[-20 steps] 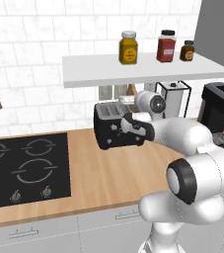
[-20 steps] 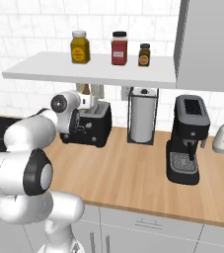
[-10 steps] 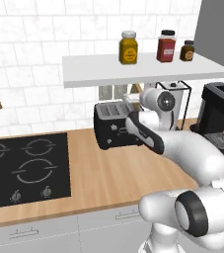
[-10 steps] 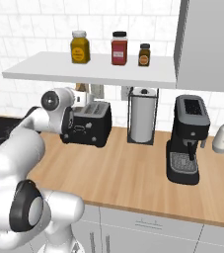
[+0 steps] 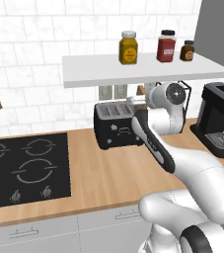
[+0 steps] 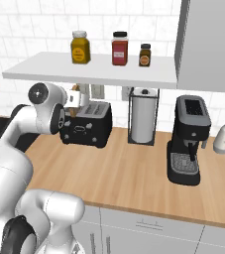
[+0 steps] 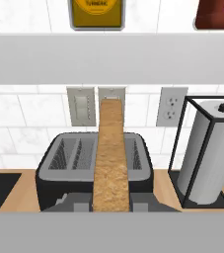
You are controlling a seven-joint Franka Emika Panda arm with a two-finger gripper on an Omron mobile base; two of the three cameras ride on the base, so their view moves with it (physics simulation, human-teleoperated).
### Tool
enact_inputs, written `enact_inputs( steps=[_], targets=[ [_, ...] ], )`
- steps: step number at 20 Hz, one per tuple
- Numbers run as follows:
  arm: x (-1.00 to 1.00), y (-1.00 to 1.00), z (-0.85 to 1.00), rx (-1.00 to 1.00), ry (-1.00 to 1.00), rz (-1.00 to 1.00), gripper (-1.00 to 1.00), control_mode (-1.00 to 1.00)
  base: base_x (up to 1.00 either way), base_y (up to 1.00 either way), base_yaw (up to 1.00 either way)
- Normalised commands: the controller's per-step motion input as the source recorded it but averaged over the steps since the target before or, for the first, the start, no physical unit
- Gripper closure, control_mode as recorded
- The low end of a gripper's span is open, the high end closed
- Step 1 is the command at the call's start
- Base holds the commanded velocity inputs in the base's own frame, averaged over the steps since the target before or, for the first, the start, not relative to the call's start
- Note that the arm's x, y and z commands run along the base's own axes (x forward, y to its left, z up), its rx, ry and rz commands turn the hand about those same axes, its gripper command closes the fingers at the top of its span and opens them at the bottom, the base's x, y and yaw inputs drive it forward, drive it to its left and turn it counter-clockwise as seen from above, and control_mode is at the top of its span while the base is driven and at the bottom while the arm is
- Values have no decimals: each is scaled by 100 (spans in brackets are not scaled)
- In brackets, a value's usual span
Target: Start the toaster. Once the lever pops up, take the bread to the plate on the dining counter.
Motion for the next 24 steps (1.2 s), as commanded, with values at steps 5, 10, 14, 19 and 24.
enact_inputs(
  steps=[5,10,14,19,24],
  targets=[
    [-74,0,8,-2,16,0,100,-100,0,0,0],
    [-74,0,-27,-2,19,0,100,-100,0,0,0],
    [-75,-5,-16,1,19,0,100,-100,0,0,0],
    [-81,-3,-5,6,21,3,100,-100,0,0,0],
    [-81,-11,11,6,15,4,100,-100,0,0,0]
  ],
)
